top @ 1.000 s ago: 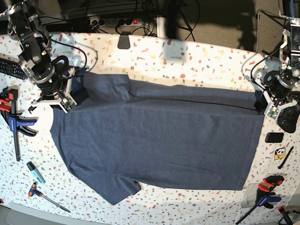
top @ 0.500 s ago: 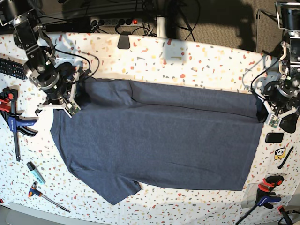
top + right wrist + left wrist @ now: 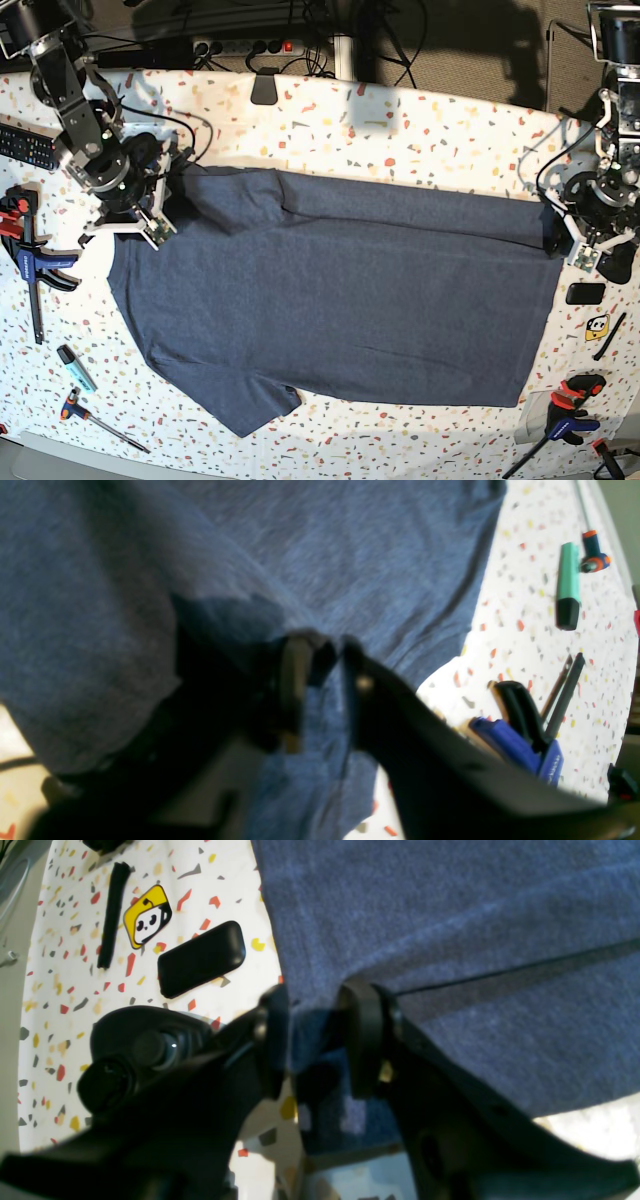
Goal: Fold the T-shirt properly
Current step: 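Grasp the shirt's side edges near the shoulders with both grippers, then pull the grasped shoulders toward the robot to straighten the shirt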
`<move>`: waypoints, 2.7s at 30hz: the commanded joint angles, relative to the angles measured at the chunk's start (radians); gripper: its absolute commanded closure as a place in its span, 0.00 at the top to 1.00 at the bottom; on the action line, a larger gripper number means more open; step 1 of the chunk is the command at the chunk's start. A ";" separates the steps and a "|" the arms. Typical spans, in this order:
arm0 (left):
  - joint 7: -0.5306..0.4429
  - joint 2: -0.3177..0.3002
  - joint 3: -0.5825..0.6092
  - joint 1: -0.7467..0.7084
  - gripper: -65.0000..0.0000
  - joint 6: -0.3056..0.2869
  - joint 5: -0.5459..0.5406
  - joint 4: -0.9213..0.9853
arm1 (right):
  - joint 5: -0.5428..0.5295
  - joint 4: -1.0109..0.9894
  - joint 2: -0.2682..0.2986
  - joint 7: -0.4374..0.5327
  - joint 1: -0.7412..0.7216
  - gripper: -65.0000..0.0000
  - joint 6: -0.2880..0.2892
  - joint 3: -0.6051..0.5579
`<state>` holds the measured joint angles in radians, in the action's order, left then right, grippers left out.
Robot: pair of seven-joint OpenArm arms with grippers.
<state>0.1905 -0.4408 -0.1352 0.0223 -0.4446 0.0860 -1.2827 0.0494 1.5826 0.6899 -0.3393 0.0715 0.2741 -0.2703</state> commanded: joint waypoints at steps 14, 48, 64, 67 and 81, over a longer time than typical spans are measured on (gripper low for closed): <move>0.187 -0.104 -0.007 0.017 0.31 0.119 -0.146 -0.066 | -0.002 0.042 0.039 -0.056 -0.035 0.32 -0.134 0.009; -0.205 -0.160 -0.002 -0.229 0.31 -0.121 0.318 -0.174 | 0.026 0.293 0.039 -0.182 0.164 0.32 -0.132 0.009; -0.089 -0.167 0.257 -0.108 0.27 0.060 0.490 -0.040 | 0.066 0.301 0.039 -0.230 0.164 0.32 -0.132 0.009; -0.089 -0.170 0.257 -0.108 0.06 0.056 0.489 -0.041 | 0.078 0.301 0.039 -0.240 0.165 0.32 -0.131 0.009; -0.090 -0.169 0.257 -0.133 0.00 0.045 0.486 -0.041 | 0.160 0.426 0.075 -0.367 0.309 0.39 -0.084 0.009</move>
<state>0.0902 -0.5900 0.1265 -0.1135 -0.3923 0.5724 -1.3170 0.2062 1.9915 0.7513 -0.7227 0.3855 0.1913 -0.2684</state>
